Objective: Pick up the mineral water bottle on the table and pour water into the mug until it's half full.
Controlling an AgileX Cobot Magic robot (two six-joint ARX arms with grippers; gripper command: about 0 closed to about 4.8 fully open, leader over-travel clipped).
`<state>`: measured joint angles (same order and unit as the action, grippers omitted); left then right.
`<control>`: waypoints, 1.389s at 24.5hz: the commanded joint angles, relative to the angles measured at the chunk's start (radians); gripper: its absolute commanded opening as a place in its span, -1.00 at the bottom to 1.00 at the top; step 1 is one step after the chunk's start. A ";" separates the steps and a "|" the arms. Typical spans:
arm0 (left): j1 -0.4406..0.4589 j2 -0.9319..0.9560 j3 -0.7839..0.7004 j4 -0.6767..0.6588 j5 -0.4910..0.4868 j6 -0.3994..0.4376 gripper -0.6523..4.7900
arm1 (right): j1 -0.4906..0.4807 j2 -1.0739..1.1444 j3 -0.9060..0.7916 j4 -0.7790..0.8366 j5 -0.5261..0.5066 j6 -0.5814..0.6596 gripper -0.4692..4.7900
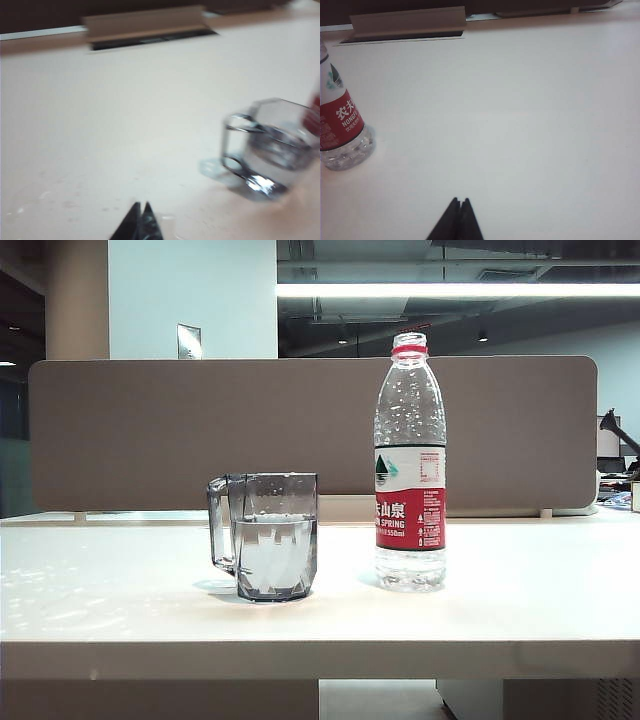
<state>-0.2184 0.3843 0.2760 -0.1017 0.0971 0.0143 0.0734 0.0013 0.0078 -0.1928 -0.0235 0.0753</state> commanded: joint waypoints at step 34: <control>0.197 -0.377 -0.267 -0.077 -0.033 -0.048 -0.78 | 0.001 -0.001 -0.007 0.013 -0.001 0.003 -0.84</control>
<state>-0.0212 0.0063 0.0059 -0.1699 0.0669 -0.0380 0.0734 0.0013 0.0078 -0.1928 -0.0235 0.0776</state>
